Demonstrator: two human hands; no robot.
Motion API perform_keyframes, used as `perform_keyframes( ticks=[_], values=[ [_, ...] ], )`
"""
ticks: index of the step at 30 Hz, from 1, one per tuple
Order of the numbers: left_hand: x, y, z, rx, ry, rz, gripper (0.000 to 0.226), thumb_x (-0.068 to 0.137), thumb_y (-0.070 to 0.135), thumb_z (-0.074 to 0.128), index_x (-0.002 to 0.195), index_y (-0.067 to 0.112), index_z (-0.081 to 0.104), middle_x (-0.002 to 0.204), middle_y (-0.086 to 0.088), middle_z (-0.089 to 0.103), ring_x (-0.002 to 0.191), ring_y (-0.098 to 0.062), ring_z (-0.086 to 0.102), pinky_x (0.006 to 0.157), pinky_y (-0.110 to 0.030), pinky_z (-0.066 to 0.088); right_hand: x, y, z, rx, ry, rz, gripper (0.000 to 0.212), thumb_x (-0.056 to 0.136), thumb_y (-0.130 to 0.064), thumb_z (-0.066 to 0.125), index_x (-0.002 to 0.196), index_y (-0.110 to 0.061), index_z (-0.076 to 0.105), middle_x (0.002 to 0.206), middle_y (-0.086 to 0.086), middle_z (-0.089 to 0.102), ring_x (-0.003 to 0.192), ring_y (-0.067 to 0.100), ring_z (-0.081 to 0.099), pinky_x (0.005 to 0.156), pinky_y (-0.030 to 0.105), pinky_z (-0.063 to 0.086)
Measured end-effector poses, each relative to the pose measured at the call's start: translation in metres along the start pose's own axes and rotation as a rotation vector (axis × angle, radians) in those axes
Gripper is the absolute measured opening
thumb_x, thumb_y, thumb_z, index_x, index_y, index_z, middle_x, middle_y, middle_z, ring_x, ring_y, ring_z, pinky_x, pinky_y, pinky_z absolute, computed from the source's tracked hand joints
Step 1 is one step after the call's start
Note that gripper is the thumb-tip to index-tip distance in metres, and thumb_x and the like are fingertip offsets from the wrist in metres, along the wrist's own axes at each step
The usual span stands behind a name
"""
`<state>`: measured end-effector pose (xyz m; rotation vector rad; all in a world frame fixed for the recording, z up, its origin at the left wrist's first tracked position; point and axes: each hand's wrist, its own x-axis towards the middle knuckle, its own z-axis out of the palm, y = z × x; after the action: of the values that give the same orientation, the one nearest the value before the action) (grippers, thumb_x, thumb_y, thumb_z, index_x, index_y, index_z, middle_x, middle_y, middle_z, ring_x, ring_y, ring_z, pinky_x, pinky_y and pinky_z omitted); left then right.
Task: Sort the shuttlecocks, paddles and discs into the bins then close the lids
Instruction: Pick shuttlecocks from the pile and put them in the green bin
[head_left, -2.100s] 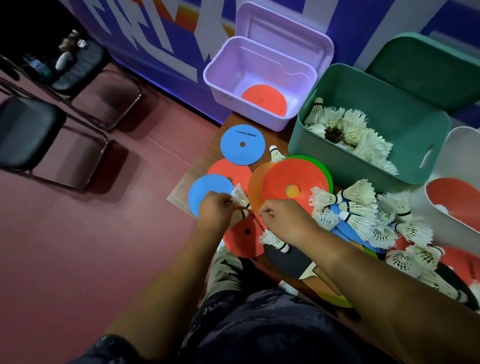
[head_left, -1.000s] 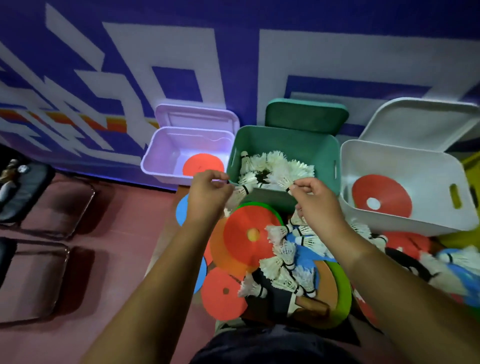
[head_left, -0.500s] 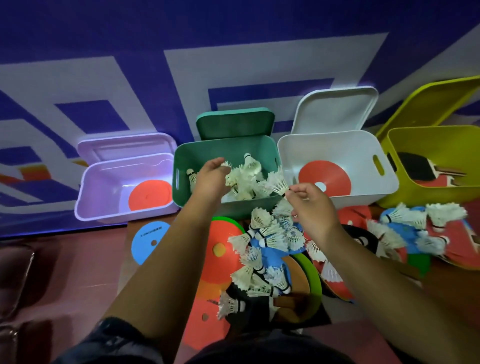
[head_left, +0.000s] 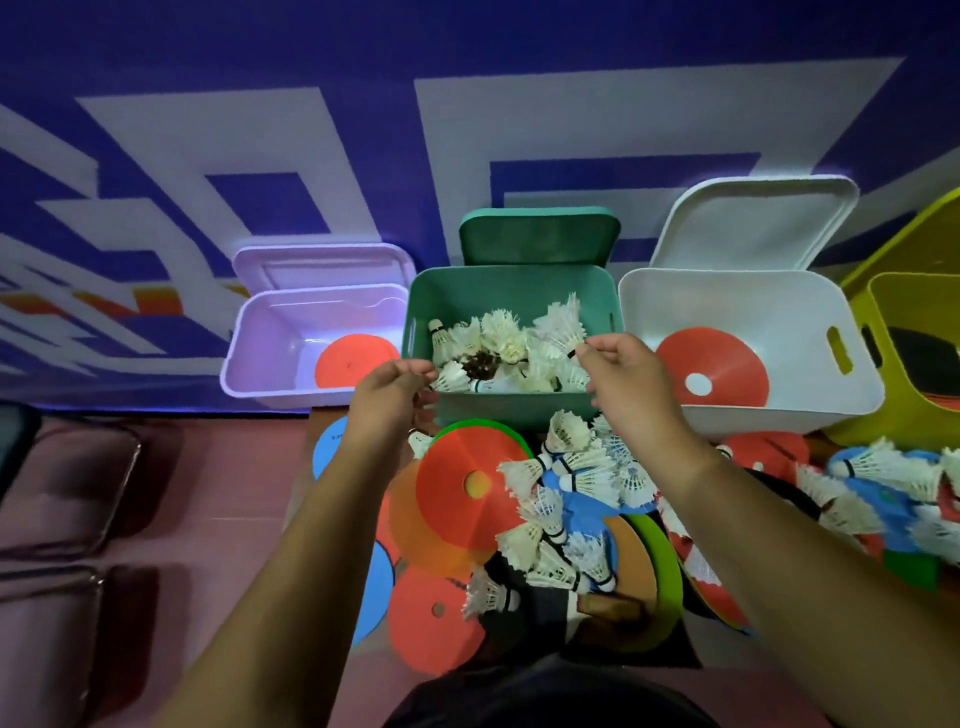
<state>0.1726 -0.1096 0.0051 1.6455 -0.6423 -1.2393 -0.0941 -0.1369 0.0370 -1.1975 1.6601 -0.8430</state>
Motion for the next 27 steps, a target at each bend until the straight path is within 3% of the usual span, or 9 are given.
perform_keyframes(
  ticks=[2, 5, 8, 12, 15, 21, 25, 27],
  values=[
    [-0.010, 0.001, -0.018, -0.047, 0.039, 0.005, 0.015, 0.102, 0.005, 0.055, 0.102, 0.001, 0.070, 0.092, -0.019, 0.071, 0.078, -0.032, 0.070, 0.060, -0.037, 0.060, 0.005, -0.012, 0.013, 0.008, -0.023, -0.012, 0.027, 0.098, -0.045, 0.064, 0.119, -0.029, 0.070, 0.106, -0.013, 0.071, 0.093, 0.014, 0.071, 0.092, 0.049, 0.061],
    [-0.022, -0.005, -0.042, -0.034, 0.107, -0.012, 0.014, 0.102, 0.009, 0.059, 0.098, 0.010, 0.072, 0.083, -0.003, 0.076, 0.073, -0.018, 0.070, 0.070, -0.033, 0.059, 0.011, -0.028, 0.034, 0.020, -0.049, -0.041, 0.024, 0.101, -0.041, 0.061, 0.117, -0.026, 0.071, 0.101, -0.011, 0.072, 0.083, 0.012, 0.070, 0.086, 0.047, 0.063],
    [-0.028, -0.017, -0.061, -0.039, 0.174, -0.041, 0.012, 0.099, 0.014, 0.065, 0.100, 0.007, 0.075, 0.093, -0.006, 0.076, 0.081, -0.023, 0.069, 0.075, -0.038, 0.059, 0.016, -0.044, 0.062, 0.062, -0.101, -0.050, 0.022, 0.104, -0.041, 0.058, 0.113, -0.024, 0.070, 0.099, -0.004, 0.075, 0.073, 0.011, 0.069, 0.076, 0.043, 0.063],
    [-0.042, -0.026, -0.075, -0.042, 0.221, -0.063, 0.016, 0.098, 0.014, 0.065, 0.106, 0.005, 0.076, 0.099, -0.011, 0.078, 0.082, -0.024, 0.073, 0.070, -0.035, 0.061, 0.021, -0.054, 0.097, -0.072, -0.335, -0.031, 0.026, 0.104, -0.040, 0.057, 0.120, -0.020, 0.066, 0.104, 0.001, 0.075, 0.065, 0.015, 0.074, 0.061, 0.033, 0.063],
    [-0.049, -0.031, -0.083, -0.045, 0.224, -0.073, 0.015, 0.099, 0.017, 0.065, 0.104, 0.007, 0.076, 0.100, -0.010, 0.078, 0.082, -0.024, 0.072, 0.073, -0.038, 0.061, 0.020, -0.044, 0.109, -0.164, -0.404, -0.019, 0.023, 0.103, -0.030, 0.056, 0.116, -0.018, 0.072, 0.104, 0.002, 0.076, 0.069, 0.021, 0.076, 0.068, 0.041, 0.066],
    [-0.045, -0.046, -0.086, 0.036, 0.181, -0.105, 0.016, 0.099, 0.029, 0.067, 0.102, 0.017, 0.078, 0.103, -0.002, 0.079, 0.088, -0.023, 0.075, 0.081, -0.042, 0.063, 0.001, -0.021, 0.098, -0.161, -0.368, 0.001, 0.019, 0.102, -0.023, 0.056, 0.099, -0.026, 0.074, 0.096, -0.011, 0.079, 0.067, 0.015, 0.070, 0.066, 0.037, 0.062],
    [-0.029, -0.057, -0.076, 0.140, 0.173, -0.120, 0.018, 0.102, 0.019, 0.060, 0.105, 0.010, 0.075, 0.103, -0.005, 0.077, 0.086, -0.023, 0.072, 0.066, -0.030, 0.061, -0.010, -0.001, 0.088, -0.200, -0.368, -0.001, 0.022, 0.104, -0.023, 0.053, 0.100, -0.027, 0.074, 0.095, -0.011, 0.078, 0.066, 0.010, 0.070, 0.066, 0.039, 0.062],
    [-0.016, -0.067, -0.073, 0.256, 0.164, -0.122, 0.017, 0.100, 0.015, 0.058, 0.102, 0.011, 0.075, 0.100, -0.004, 0.076, 0.085, -0.022, 0.072, 0.068, -0.033, 0.061, -0.016, 0.008, 0.083, -0.229, -0.390, 0.007, 0.022, 0.104, -0.022, 0.052, 0.100, -0.029, 0.073, 0.094, -0.012, 0.078, 0.068, 0.009, 0.070, 0.064, 0.036, 0.061]
  ],
)
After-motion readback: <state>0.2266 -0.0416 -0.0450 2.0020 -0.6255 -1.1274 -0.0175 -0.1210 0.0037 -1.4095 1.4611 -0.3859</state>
